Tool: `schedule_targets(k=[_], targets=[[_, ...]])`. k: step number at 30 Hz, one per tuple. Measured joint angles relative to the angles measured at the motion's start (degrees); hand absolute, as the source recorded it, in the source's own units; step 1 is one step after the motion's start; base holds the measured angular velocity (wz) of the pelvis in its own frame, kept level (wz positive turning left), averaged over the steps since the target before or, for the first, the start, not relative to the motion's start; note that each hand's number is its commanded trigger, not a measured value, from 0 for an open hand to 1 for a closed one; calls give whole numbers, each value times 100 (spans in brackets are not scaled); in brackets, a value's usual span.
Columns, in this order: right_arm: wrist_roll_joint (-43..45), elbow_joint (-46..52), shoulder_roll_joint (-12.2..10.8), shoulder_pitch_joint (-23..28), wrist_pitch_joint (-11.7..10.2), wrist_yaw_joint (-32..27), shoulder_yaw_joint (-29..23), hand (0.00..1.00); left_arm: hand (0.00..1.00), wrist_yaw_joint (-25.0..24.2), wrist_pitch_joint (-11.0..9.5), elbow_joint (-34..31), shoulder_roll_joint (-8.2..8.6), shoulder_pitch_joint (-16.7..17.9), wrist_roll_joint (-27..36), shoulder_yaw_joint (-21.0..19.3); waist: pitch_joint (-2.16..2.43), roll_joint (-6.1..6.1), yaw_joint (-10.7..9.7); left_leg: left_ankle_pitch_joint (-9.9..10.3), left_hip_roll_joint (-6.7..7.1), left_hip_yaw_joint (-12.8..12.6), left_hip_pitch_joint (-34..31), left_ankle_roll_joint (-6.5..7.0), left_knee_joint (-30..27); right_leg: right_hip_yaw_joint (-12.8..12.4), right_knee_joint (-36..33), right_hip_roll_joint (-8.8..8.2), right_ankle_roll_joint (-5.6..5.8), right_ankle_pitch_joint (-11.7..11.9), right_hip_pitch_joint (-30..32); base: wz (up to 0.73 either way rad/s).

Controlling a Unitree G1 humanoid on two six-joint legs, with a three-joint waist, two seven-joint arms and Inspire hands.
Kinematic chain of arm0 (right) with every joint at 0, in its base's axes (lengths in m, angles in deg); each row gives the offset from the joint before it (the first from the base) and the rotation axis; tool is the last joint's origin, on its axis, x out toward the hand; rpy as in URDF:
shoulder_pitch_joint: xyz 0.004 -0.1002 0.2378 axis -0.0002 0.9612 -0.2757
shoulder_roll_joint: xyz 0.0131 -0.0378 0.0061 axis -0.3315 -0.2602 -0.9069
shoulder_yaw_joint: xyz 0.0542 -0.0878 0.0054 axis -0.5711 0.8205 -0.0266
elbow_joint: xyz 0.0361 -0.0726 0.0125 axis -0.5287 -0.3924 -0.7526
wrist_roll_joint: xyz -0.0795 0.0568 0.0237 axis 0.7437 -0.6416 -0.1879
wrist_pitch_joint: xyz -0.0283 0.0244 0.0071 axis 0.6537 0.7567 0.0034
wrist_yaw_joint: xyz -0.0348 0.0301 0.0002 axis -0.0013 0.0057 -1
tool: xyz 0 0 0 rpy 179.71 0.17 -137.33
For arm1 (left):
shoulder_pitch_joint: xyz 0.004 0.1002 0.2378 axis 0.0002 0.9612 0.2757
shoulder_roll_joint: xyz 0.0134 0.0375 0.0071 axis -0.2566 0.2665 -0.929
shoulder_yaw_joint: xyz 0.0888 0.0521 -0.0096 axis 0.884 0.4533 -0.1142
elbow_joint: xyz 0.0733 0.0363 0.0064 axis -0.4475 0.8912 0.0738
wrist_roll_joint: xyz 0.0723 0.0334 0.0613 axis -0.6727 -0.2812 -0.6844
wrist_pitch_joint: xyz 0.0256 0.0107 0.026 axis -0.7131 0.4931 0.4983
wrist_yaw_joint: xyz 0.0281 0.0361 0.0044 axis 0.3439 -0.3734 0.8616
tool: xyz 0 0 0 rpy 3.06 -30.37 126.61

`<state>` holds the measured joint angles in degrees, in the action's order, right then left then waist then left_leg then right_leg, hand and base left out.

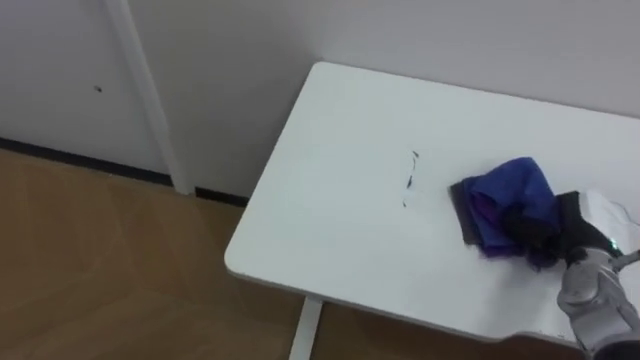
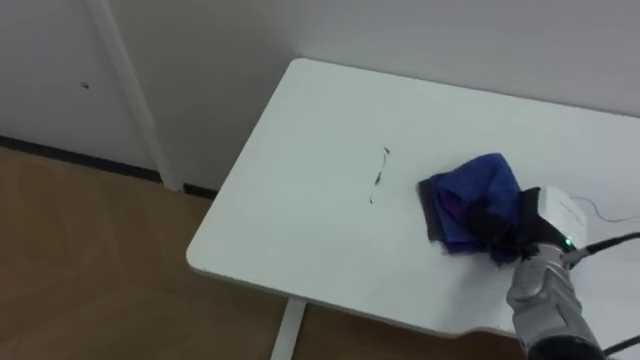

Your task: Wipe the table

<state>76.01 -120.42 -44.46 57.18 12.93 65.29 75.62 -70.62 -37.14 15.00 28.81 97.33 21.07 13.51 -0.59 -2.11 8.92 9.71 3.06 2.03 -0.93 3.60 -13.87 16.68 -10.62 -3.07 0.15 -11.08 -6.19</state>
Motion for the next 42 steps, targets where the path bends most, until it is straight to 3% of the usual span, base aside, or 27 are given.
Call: schedule_targets(k=[5, 8, 13, 16, 20, 24, 26, 27, 29, 30, 32, 33, 34, 35, 36, 37, 38, 39, 40, 42], targets=[[-644, -230, 87, 377, -484, -101, -339, 100, 0, -2, 24, 8, -54, 325, 79, -136, 26, -33, -112, -4, 74, 195, -48, -12, -105, 285, 21, -56, 11, -119, -75, 29], [-782, -388, 92, 596, -676, -162, -575, 100, 0, -2, 26, -4, -121, 355, 27, -198, 87, -80, -193, -4, 157, 411, -49, -11, -204, 560, 112, -86, 42, -135, -244, 47], [-624, -369, 88, 725, -644, -187, -768, 100, 0, -18, 18, -125, -99, 291, -13, -244, 157, -11, -177, 12, 165, 259, -29, 13, -271, 587, 63, -144, 91, -181, -323, 17], [-340, -326, 70, 424, -344, -149, -533, 100, 0, -7, 20, -119, -67, 135, 53, -181, 150, 51, 18, 14, 114, 116, 92, 18, -163, 346, -22, -118, 77, -180, -281, -39], [194, 136, -100, -54, 281, 190, 168, 100, 0, -8, 21, -126, -43, -105, 77, 45, 114, 45, 267, 29, -41, -363, 133, -17, -35, -78, -188, -57, -9, -179, -23, -66], [625, 480, -430, -485, 298, 500, 716, 100, 0, -18, -35, -121, -36, -266, 114, 184, 64, 11, 300, 31, -104, -439, 71, -50, -16, -271, -254, 7, -88, -137, 186, -36], [548, 463, -419, -620, 222, 407, 754, 100, 0, -12, -65, -110, 12, -250, 336, 282, -49, 63, 440, 136, -160, -563, 24, -47, -194, -207, -565, -77, -75, -204, 356, -26], [485, 411, -402, -632, 179, 358, 752, 100, 0, -13, -51, -106, 3, -222, 403, 308, -72, 79, 423, 183, -167, -564, -11, -36, -262, -166, -659, -95, -62, -237, 401, -5], [203, 244, -316, -427, -179, 112, 645, 100, 0, -15, -52, -27, -60, -106, 547, 321, -104, 179, 363, 381, -212, -610, -161, 19, -574, -62, -1208, -195, -1, -340, 639, 7], [110, 181, -316, -370, -274, 30, 588, 100, 0, -16, -60, 42, -79, -102, 558, 320, -98, 192, 343, 411, -220, -616, -161, 31, -615, -55, -1327, -224, 9, -346, 675, 14], [-257, -124, -316, -93, -595, -257, 267, 100, 0, -10, -190, 246, -202, -75, 541, 182, -52, 212, 214, 537, -221, -653, -153, 117, -770, 74, -1696, -379, 134, -417, 699, 39], [-302, -153, -316, -20, -621, -305, 138, 100, 0, -5, -221, 236, -223, -58, 538, 87, -51, 217, 193, 568, -223, -649, -157, 140, -812, 81, -1787, -416, 176, -427, 713, 37], [-421, -210, -295, 111, -627, -438, -15, 100, 0, 29, -282, 214, -260, -9, 525, -36, -36, 229, 154, 620, -238, -649, -182, 181, -876, 88, -2024, -556, 324, -435, 787, 33], [-553, -277, -275, 266, -641, -552, -152, 100, 0, 40, -297, 215, -310, 37, 475, -125, 39, 224, 60, 666, -240, -682, -216, 201, -935, 91, -2251, -875, 367, -437, 890, 38], [-582, -299, -241, 367, -645, -611, -206, 100, 0, 44, -300, 213, -336, 38, 422, -162, 84, 228, 9, 687, -244, -682, -242, 215, -983, 81, -2312, -1058, 399, -440, 925, 50], [-593, -363, -189, 498, -647, -684, -339, 100, 0, 44, -323, 168, -376, -20, 364, -258, 105, 251, -57, 730, -284, -681, -245, 222, -1062, 50, -2291, -1371, 430, -428, 929, 51], [-603, -441, -169, 584, -647, -735, -397, 100, 0, 69, -369, 92, -423, -10, 307, -321, 119, 273, -83, 764, -419, -790, -243, 199, -1114, 55, -2208, -1602, 517, -361, 930, 43], [-600, -452, -172, 617, -638, -746, -399, 100, 0, 86, -410, 67, -455, -27, 313, -321, 124, 280, -66, 779, -504, -881, -238, 178, -1122, 39, -2100, -1668, 529, -303, 926, 22], [-587, -446, -194, 604, -583, -744, -347, 100, 0, 125, -467, 33, -498, -136, 316, -311, 130, 292, -28, 796, -681, -1039, -249, 133, -1147, -48, -1800, -1698, 560, -116, 917, 0], [-503, -295, -230, 536, -413, -709, -242, 100, 0, 131, -485, -24, -543, -337, 329, -258, 133, 280, 102, 841, -852, -1071, -337, 40, -1256, -104, -1350, -1696, 602, 229, 932, -13]])
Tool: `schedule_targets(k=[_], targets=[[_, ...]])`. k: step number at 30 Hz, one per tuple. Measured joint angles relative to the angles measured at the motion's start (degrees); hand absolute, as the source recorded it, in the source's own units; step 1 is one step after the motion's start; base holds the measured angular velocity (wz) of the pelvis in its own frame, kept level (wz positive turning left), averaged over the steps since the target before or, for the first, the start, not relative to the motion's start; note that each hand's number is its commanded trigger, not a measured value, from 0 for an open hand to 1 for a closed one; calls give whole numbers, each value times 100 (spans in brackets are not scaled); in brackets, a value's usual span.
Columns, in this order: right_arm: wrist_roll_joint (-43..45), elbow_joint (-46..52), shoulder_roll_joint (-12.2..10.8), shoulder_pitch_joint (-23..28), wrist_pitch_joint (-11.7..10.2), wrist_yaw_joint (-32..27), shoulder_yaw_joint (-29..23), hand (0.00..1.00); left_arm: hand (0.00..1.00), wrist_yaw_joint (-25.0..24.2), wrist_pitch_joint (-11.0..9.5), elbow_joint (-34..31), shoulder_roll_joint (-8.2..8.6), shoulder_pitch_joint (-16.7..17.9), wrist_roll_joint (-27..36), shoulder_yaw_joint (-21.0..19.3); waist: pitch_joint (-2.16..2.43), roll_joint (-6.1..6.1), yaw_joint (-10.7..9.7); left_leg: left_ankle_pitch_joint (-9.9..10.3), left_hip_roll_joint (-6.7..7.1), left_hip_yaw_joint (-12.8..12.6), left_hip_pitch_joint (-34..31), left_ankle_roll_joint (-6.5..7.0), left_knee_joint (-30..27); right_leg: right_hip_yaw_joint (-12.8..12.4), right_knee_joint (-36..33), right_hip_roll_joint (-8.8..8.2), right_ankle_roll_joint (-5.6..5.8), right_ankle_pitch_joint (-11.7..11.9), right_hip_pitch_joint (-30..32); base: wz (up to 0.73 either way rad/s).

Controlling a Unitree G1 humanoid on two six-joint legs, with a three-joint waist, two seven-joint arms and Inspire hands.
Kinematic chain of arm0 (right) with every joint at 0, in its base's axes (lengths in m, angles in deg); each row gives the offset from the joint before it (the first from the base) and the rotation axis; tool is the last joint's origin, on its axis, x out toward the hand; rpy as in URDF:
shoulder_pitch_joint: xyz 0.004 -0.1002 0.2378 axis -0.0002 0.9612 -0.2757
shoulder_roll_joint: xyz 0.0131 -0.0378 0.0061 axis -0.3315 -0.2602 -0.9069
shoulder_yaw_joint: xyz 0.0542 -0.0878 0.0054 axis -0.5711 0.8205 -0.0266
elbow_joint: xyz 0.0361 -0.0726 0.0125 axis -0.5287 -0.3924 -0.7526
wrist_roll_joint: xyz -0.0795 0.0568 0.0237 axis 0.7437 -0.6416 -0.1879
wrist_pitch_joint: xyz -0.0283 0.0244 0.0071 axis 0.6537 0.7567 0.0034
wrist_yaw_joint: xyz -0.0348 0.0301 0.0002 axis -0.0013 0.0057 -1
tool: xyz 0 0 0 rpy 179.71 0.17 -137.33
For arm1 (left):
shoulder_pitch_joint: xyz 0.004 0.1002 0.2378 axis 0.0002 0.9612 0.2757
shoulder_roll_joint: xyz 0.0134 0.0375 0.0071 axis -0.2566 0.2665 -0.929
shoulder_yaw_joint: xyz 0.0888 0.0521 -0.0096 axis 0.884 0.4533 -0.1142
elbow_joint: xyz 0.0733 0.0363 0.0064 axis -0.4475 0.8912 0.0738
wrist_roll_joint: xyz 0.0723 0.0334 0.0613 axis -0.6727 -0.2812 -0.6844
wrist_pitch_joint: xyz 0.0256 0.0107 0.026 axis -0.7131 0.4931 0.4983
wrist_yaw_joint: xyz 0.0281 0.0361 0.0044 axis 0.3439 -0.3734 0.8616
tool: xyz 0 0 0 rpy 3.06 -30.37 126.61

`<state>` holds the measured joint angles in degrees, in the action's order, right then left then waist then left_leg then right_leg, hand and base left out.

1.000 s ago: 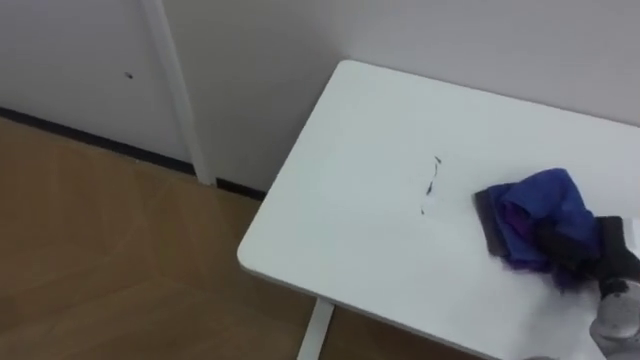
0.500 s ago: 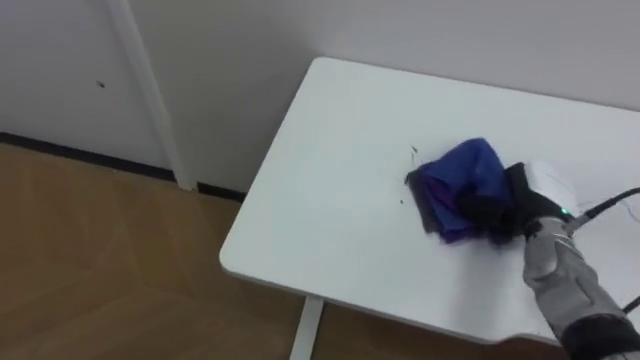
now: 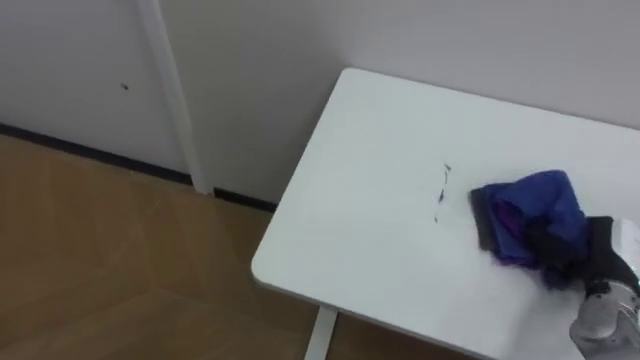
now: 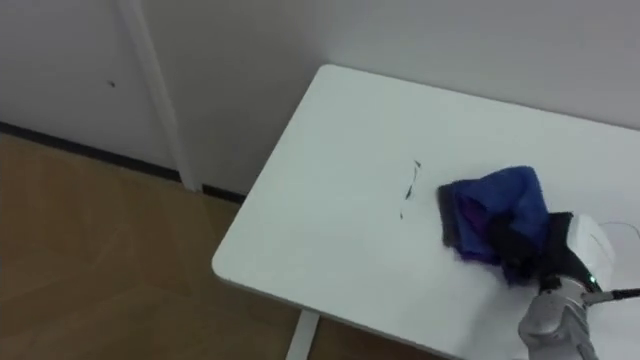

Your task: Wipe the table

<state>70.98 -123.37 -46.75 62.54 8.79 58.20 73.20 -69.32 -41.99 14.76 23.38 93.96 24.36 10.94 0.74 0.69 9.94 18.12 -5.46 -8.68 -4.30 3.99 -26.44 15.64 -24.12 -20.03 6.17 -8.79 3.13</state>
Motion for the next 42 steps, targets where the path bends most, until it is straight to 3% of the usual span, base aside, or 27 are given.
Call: schedule_targets(k=[2, 4, 6, 7, 8, 10, 11, 12, 13, 14, 15, 17, 19, 21, 22, 23, 24, 26, 28, 30, 32, 33, 35, 36, 38, 40, 42], targets=[[176, 348, -47, -201, 346, 186, 405, 100, 0, 37, 36, 4, -2, -354, -11, 38, 4, -167, 131, 22, -107, -74, -109, -133, -114, -151, 253, 45, 34, 314, 42, -28], [569, 705, -215, -569, 684, 482, 698, 100, 0, 44, 44, 81, -1, -602, -29, 37, -25, -312, 331, 47, -244, -225, -165, -319, -211, -197, 282, 170, 36, 378, 115, -73], [944, 961, -333, -1106, 710, 795, 1245, 100, 0, 66, 7, 141, -4, -800, -24, 86, -51, -416, 531, 56, -412, -210, -269, -564, -304, -125, 252, 439, 62, 382, 178, -93], [1196, 973, -355, -1566, 616, 950, 1492, 100, 0, 92, -18, 130, 81, -835, -10, 132, -121, -352, 701, 52, -569, -115, -305, -766, -328, 49, 297, 617, 171, 213, 212, -51], [1313, 981, -339, -1762, 508, 968, 1502, 100, 0, 86, -22, 80, 172, -817, -6, 172, -169, -263, 684, -34, -694, 152, -345, -950, -249, 194, 264, 838, 37, 98, 195, -14], [1451, 998, -242, -1729, 505, 967, 1389, 100, 0, 63, -18, -22, 182, -647, -20, 239, -156, -296, 603, -304, -807, 417, -409, -1195, 44, 515, 81, 962, -139, -195, 242, 76], [1512, 992, -134, -1607, 499, 966, 1225, 100, 0, 29, 22, -75, 195, -459, -19, 238, -126, -344, 588, -483, -858, 498, -418, -1322, 219, 635, -50, 1004, -239, -389, 308, 85], [1513, 971, -66, -1503, 496, 952, 1130, 100, 0, 10, 63, -85, 199, -337, -13, 238, -131, -332, 560, -590, -890, 490, -414, -1366, 299, 696, -75, 1028, -281, -468, 289, 91], [1491, 811, 96, -1134, 452, 890, 911, 100, 0, -15, 116, -86, 196, -96, -15, 202, -122, -347, 446, -828, -884, 324, -420, -1350, 412, 753, -106, 1027, -315, -598, 246, 101], [1265, 753, 163, -683, 230, 725, 417, 100, 0, -22, 127, -49, 201, 184, -30, 74, -109, -350, 339, -973, -853, 70, -387, -1302, 462, 737, -106, 1025, -332, -698, 141, 96], [1184, 753, 177, -496, 149, 621, 210, 100, 0, -26, 133, -32, 206, 348, -47, -35, -113, -348, 281, -999, -827, -18, -352, -1265, 458, 736, -92, 1028, -340, -737, 80, 73], [997, 721, 182, 236, -190, 390, -638, 100, 0, -58, 216, -23, 206, 847, -359, -558, -131, -299, -67, -969, -557, -36, -197, -1194, 405, 735, 205, 1125, -368, -778, -306, 71], [890, 711, 198, 636, -331, 383, -1182, 100, 0, -70, 209, 42, 216, 983, -504, -892, -88, -324, -188, -878, -324, -48, -62, -1039, 423, 624, 338, 1177, -381, -786, -447, 43], [887, 596, 223, 764, -394, 384, -1454, 100, 0, -75, 185, 38, 234, 1018, -656, -1038, -66, -261, -176, -817, -212, -51, 183, -941, 566, 383, 411, 1238, -412, -764, -530, -17], [885, 593, 257, 756, -393, 400, -1457, 100, 0, -97, 169, 30, 274, 1038, -676, -1033, -42, -210, -173, -777, -148, -56, 319, -876, 658, 151, 442, 1289, -429, -736, -524, -45], [889, 675, 267, 691, -376, 432, -1447, 100, 0, -148, 125, 23, 301, 979, -675, -1002, -50, -150, -178, -760, -124, -52, 413, -850, 771, -6, 430, 1316, -435, -721, -496, -46], [888, 708, 269, 682, -360, 436, -1390, 100, 0, -157, 109, 4, 321, 944, -670, -998, -45, -121, -157, -760, -106, -50, 451, -850, 822, -59, 424, 1316, -430, -712, -478, -45], [906, 837, 265, 451, -97, 439, -1105, 100, 0, -165, 86, -161, 398, 732, -474, -883, -40, -63, -86, -761, -53, -53, 609, -851, 1061, -309, 405, 1332, -382, -655, -377, -50], [1145, 1093, 205, 246, 210, 493, -727, 100, 0, -163, 97, -226, 398, 421, -476, -773, -54, -105, -39, -761, -4, -47, 583, -851, 1149, -456, 317, 1319, -377, -607, -179, -50], [1268, 1470, -4, 23, 502, 673, -218, 100, 0, -137, 97, -266, 398, 90, -473, -639, -57, -164, 107, -762, 4, -39, 549, -849, 1216, -474, 321, 1320, -397, -466, 1, -66], [1753, 2090, -380, -431, 667, 1060, 758, 100, 0, -66, 84, -271, 402, -325, -464, -314, -68, -254, 213, -762, 8, -4, 505, -849, 1296, -440, 257, 1322, -410, -335, 170, -69], [1890, 2173, -479, -561, 631, 1146, 981, 100, 0, -61, 73, -262, 405, -402, -465, -213, -71, -264, 226, -762, 10, 0, 494, -849, 1298, -436, 260, 1322, -410, -315, 197, -30], [2157, 2210, -701, -907, 413, 1369, 1461, 100, 0, -70, -26, -355, 418, -516, -467, 107, -131, -391, 376, -759, 16, 20, 507, -844, 1337, -400, 360, 1327, -385, -266, 182, 5], [2170, 2210, -712, -934, 379, 1402, 1484, 100, 0, -75, -18, -377, 426, -511, -467, 140, -128, -440, 436, -752, 20, 29, 509, -832, 1343, -391, 389, 1326, -375, -254, 170, 24], [2165, 2080, -710, -936, 362, 1402, 1426, 100, 0, -77, 112, -457, 445, -213, -464, 110, -150, -502, 596, -710, 37, 145, 525, -785, 1350, -216, 602, 1325, -332, -195, -2, 26], [2141, 1702, -682, -791, 353, 1276, 1375, 100, 0, -77, 232, -472, 429, 163, -457, 42, -155, -474, 613, -651, 46, 167, 594, -757, 1346, -8, 700, 1320, -322, -179, -146, 21], [1839, 1478, -676, -316, 41, 868, 977, 100, 0, -95, 305, -385, 396, 465, -475, -99, -133, -421, 473, -587, 85, 365, 603, -719, 1273, 222, 853, 1304, -297, -167, -365, 53]])
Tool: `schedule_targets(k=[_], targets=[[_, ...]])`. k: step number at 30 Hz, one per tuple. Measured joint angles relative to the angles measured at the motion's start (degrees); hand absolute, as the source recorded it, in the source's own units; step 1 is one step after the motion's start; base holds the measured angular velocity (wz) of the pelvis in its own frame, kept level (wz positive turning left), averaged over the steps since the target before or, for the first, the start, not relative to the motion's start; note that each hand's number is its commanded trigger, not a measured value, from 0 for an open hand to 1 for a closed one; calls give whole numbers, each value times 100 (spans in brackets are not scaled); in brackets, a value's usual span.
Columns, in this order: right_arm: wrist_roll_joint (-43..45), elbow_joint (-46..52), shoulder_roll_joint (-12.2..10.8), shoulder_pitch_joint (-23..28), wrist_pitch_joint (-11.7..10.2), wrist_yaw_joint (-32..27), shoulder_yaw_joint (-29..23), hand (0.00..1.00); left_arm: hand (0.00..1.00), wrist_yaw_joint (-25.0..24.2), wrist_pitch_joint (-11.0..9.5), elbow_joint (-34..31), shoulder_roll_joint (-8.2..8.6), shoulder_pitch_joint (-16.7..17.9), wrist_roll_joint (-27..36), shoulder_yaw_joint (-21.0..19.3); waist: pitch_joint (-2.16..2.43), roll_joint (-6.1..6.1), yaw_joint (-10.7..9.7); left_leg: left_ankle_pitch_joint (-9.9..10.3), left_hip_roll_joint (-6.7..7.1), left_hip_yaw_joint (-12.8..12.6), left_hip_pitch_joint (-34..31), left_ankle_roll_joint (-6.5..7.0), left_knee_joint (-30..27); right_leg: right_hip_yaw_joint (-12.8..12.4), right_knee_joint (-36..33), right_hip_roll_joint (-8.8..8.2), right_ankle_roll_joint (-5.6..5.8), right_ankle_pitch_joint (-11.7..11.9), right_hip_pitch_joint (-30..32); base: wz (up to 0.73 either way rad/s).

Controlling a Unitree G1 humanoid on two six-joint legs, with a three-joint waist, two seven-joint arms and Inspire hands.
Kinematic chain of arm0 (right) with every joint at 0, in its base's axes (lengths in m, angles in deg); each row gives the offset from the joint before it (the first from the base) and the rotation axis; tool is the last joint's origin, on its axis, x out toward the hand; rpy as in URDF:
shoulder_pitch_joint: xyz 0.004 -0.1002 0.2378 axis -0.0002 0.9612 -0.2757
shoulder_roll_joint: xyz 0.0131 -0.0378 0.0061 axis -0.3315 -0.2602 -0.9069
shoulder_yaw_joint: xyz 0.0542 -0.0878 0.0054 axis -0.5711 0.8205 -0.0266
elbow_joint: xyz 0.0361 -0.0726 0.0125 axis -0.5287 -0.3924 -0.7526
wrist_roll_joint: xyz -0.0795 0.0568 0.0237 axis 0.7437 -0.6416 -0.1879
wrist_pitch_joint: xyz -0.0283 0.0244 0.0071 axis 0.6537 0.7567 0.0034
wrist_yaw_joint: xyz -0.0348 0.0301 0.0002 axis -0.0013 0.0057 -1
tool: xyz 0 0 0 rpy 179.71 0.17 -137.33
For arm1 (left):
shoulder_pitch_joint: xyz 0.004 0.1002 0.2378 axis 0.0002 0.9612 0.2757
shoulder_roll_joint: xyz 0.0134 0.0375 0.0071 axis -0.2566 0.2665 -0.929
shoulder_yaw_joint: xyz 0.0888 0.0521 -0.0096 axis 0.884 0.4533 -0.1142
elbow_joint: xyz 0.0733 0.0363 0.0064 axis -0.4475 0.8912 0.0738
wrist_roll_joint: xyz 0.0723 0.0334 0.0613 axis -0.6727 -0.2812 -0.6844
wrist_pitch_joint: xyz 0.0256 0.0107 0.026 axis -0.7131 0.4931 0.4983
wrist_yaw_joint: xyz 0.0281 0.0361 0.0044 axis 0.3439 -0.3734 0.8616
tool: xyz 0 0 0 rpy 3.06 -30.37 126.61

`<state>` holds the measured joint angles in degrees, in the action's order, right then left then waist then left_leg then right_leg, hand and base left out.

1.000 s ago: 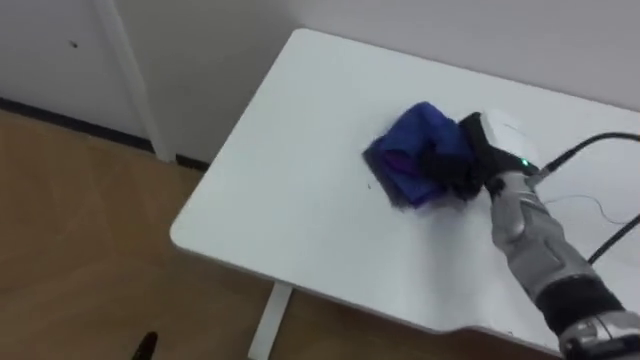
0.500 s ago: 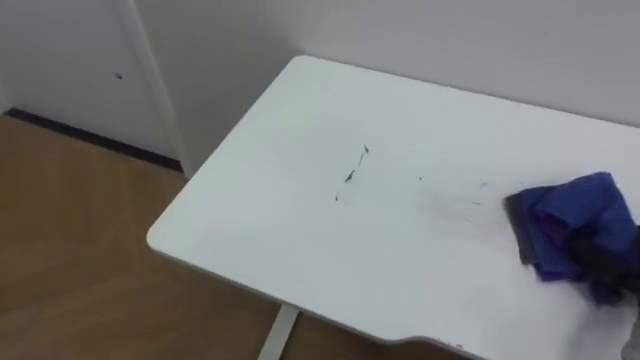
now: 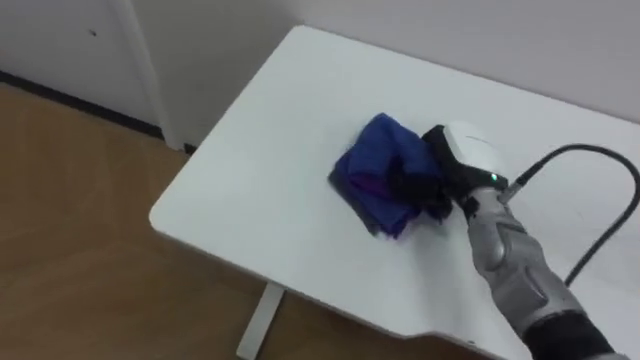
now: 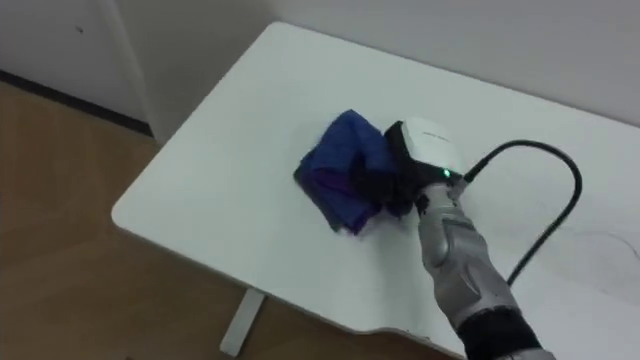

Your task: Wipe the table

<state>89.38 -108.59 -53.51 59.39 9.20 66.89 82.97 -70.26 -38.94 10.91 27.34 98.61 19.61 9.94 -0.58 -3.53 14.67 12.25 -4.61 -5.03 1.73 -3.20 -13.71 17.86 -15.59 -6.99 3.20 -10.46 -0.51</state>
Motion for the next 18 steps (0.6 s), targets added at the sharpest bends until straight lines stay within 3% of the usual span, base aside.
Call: schedule_targets(k=[2, 4, 6, 9, 12, 14, 15, 16, 18], targets=[[-206, -20, 53, 716, -441, -553, -633, 100, 0, -39, 1, 97, -11, 322, -62, -499, 34, 92, -264, 22, 59, 43, 65, 42, 1, 184, 155, -56, 68, 25, -288, 63], [-384, -34, 203, 1104, -607, -846, -968, 100, 0, -36, 0, 249, -56, 385, -73, -844, 69, 143, -375, 45, 135, 64, 110, 85, 8, 295, 211, -132, 156, -7, -430, 29], [-456, -217, 395, 1226, -632, -1023, -1130, 100, 0, -35, -1, 322, -124, 377, -61, -897, 120, 220, -411, 64, 178, 63, 143, 118, 15, 297, 204, -177, 191, -4, -479, 4], [-532, -606, 481, 989, -606, -1050, -1145, 100, 0, -35, -71, 308, -133, 193, -38, -823, 128, 231, -414, 81, 205, 44, 232, 145, 46, 304, 193, -212, 220, -10, -560, -8], [-532, -695, 488, 582, -270, -756, -902, 100, 0, -70, -109, 168, -31, -60, -9, -703, 117, 208, -316, 77, 203, 43, 222, 152, 27, 255, 163, -189, 191, 8, -479, -23], [-537, -616, 487, 264, 51, -552, -582, 100, 0, -101, -82, 170, 14, -173, 21, -489, 118, 193, -264, 74, 203, 39, 171, 157, 16, 146, 91, -162, 154, 31, -329, -43], [-534, -501, 486, 54, 282, -365, -398, 100, 0, -144, -72, 174, 41, -255, 12, -379, 113, 193, -130, 74, 189, 43, 155, 157, 30, 91, 59, -121, 104, 72, -231, -58], [-498, -505, 459, -215, 406, -188, -228, 100, 0, -163, -51, 155, 52, -304, 12, -251, 74, 183, -98, 73, 166, 53, 133, 155, 27, 87, 85, -79, 72, 117, -190, -50], [-413, -477, 424, -411, 411, -28, -129, 100, 0, -209, -36, 55, 110, -303, 13, -119, 44, 153, -30, 69, 156, 53, 82, 150, 20, 87, 84, -68, 62, 125, -135, -9]])
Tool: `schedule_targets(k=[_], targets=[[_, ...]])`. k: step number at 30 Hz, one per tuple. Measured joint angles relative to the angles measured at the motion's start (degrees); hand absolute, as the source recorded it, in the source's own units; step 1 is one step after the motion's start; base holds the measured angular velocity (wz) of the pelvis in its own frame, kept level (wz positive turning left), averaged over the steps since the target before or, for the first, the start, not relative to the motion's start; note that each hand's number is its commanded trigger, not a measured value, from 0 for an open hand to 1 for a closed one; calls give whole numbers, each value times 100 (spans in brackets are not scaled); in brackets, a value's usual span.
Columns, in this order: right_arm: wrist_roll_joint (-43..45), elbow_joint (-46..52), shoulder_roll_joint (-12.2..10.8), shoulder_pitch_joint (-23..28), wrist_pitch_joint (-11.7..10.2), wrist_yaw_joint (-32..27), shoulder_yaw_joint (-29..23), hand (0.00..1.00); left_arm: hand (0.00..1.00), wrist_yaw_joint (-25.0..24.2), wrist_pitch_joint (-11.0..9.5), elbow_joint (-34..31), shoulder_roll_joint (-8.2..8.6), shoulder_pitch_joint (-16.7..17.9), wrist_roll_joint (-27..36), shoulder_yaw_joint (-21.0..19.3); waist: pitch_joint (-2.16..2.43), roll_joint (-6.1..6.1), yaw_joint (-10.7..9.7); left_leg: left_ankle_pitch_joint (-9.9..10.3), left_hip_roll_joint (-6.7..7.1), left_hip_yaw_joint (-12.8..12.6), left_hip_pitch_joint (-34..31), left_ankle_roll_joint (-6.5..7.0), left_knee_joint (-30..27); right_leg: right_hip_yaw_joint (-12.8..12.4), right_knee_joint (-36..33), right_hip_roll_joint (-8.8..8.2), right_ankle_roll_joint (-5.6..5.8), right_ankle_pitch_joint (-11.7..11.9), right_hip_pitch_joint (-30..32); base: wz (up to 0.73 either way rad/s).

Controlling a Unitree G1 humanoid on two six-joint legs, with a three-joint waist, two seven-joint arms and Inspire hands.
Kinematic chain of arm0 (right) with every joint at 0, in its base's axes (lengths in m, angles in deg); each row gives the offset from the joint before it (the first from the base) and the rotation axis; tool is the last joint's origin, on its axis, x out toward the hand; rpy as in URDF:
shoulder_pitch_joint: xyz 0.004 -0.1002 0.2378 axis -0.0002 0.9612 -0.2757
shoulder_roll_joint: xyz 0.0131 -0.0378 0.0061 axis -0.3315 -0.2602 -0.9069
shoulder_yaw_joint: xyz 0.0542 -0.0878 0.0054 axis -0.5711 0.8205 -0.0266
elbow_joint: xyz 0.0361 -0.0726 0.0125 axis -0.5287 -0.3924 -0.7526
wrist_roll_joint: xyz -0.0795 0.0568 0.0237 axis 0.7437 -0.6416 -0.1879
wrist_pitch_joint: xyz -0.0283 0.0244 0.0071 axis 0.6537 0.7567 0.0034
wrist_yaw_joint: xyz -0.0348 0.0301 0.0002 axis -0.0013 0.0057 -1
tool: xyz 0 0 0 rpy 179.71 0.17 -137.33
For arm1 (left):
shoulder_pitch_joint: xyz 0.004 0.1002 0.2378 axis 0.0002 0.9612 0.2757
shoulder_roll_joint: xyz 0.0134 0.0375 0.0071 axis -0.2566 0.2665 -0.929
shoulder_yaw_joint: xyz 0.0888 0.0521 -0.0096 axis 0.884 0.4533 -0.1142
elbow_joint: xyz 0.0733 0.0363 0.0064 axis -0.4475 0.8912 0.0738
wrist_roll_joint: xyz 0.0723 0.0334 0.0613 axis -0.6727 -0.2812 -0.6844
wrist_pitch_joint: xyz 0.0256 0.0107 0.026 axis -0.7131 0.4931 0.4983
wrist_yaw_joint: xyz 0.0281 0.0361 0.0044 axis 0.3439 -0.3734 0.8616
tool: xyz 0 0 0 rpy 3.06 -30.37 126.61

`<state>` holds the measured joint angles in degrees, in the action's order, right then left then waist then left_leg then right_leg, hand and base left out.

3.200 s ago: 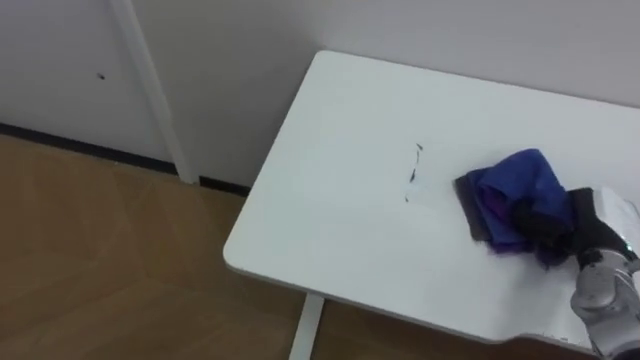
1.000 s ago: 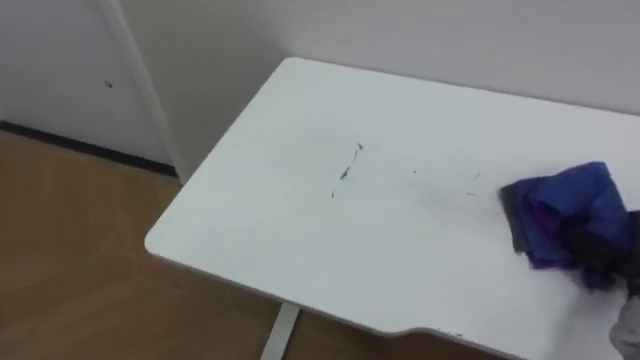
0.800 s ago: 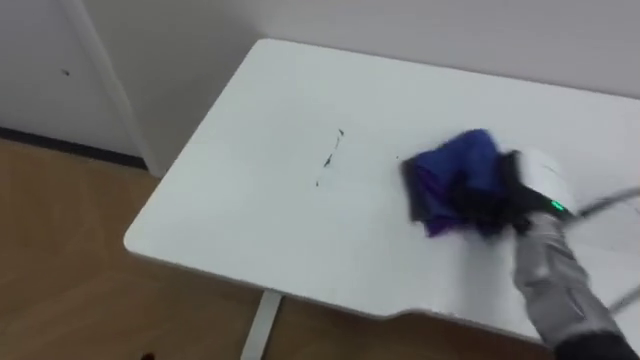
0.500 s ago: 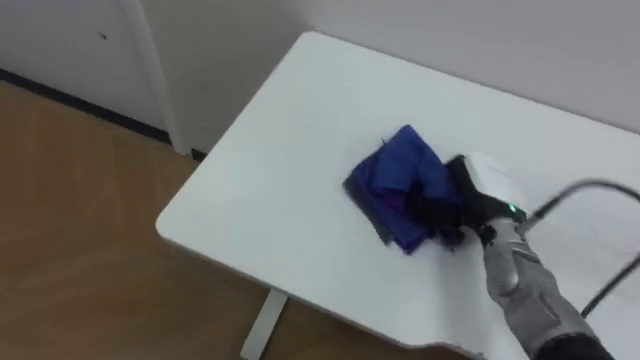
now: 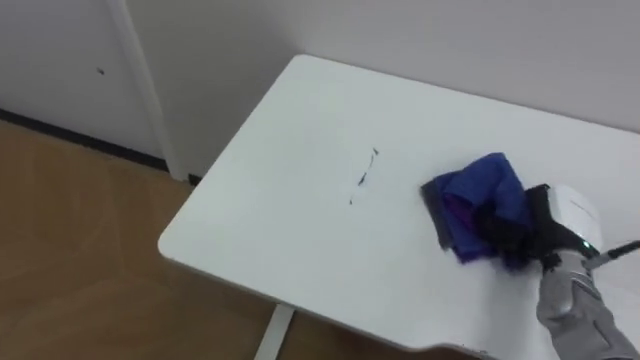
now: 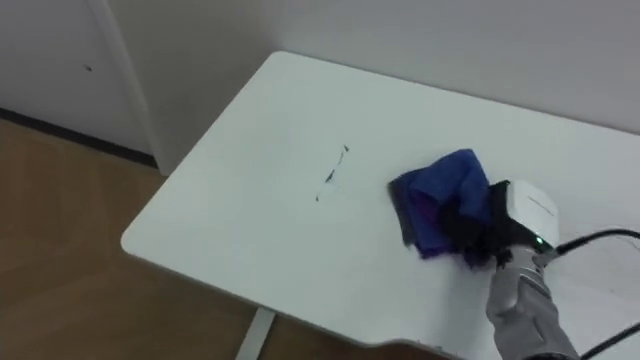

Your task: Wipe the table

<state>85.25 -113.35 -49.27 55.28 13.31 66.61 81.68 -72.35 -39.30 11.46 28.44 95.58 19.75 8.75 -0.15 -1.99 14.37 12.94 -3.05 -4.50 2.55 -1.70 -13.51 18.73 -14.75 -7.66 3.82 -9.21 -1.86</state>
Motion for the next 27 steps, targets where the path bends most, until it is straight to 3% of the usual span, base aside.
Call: schedule_targets(k=[2, 4, 6, 9, 11, 13, 16, 19, 21, 22, 23, 25, 26, 27], targets=[[43, 24, 0, -111, 36, 113, -6, 100, 0, -73, 80, -111, 28, 117, 10, 148, -6, -28, 168, 1, 0, -9, -42, 0, 7, -14, -13, 1, 1, -1, 86, -4], [-27, 18, 6, -208, 79, 109, -25, 100, 0, -89, 195, -119, 26, 216, 21, 189, -38, -47, 175, 0, -3, -3, -38, 0, -8, 5, -12, 3, 1, -1, 121, -2], [-165, -57, 51, -142, -23, 34, -63, 100, 0, -90, 212, -111, 17, 394, 115, 165, -41, -35, 172, 0, -4, -1, -26, 1, -17, 44, -11, -1, 1, -1, 137, 4], [-359, -323, 47, 350, -457, -405, -406, 100, 0, -87, 199, -82, -38, 691, 113, 52, -46, 4, -105, 3, 4, -14, 28, 6, -58, 244, -16, -53, 13, -9, -46, 39], [-604, -346, 48, 1012, -804, -753, -1031, 100, 0, -83, 162, -25, -65, 739, 21, -262, -23, -4, -313, 44, 90, -60, 83, 78, -138, 206, -263, -210, 181, -123, -137, 56], [-671, -464, 60, 1350, -987, -942, -1469, 100, 0, -44, 111, 32, -79, 766, -88, -461, -2, 11, -470, 110, 144, -82, 113, 169, -238, 196, -530, -325, 221, -172, -135, 25], [-1030, -649, 170, 1736, -1029, -1102, -1878, 100, 0, 46, -58, 8, -129, 738, -84, -593, 39, 100, -636, 377, 166, -94, 104, 297, -544, 272, -943, -493, 222, -173, -106, 1], [-1136, -703, 260, 1667, -842, -1119, -1735, 100, 0, 119, -138, 13, -158, 553, -11, -531, 97, 202, -586, 626, 91, -410, 104, 435, -892, 247, -1234, -644, 221, -160, -13, -46], [-1117, -695, 224, 1355, -580, -1124, -1477, 100, 0, 206, -167, 51, -176, 299, 78, -404, 91, 272, -530, 693, -18, -646, -4, 490, -1049, 170, -1301, -685, 181, -88, 114, -68], [-1002, -661, 174, 1099, -323, -1126, -1349, 100, 0, 225, -204, 90, -204, 24, 121, -325, 86, 300, -397, 718, -123, -809, -158, 494, -1181, 117, -1518, -734, 76, -20, 349, -82], [-888, -657, 40, 789, -65, -1100, -1125, 100, 0, 264, -252, 153, -241, -256, 118, -250, 86, 309, -213, 707, -245, -940, -286, 457, -1236, -49, -1620, -753, 68, -18, 549, -88], [-556, -527, -145, 222, 242, -912, -611, 100, 0, 306, -362, 280, -303, -633, 135, -111, 79, 313, 86, 651, -368, -915, -444, 367, -1240, -176, -1505, -836, 93, -31, 732, -98], [-479, -439, -231, 9, 293, -797, -365, 100, 0, 303, -397, 354, -329, -746, 154, -63, 77, 310, 193, 635, -397, -868, -503, 338, -1240, -235, -1404, -842, 104, -25, 803, -112], [-270, -302, -385, -409, 254, -600, 75, 100, 0, 304, -395, 365, -344, -926, 190, 0, 44, 309, 308, 600, -412, -545, -617, 274, -1244, -281, -1048, -829, 165, 17, 782, -67]])
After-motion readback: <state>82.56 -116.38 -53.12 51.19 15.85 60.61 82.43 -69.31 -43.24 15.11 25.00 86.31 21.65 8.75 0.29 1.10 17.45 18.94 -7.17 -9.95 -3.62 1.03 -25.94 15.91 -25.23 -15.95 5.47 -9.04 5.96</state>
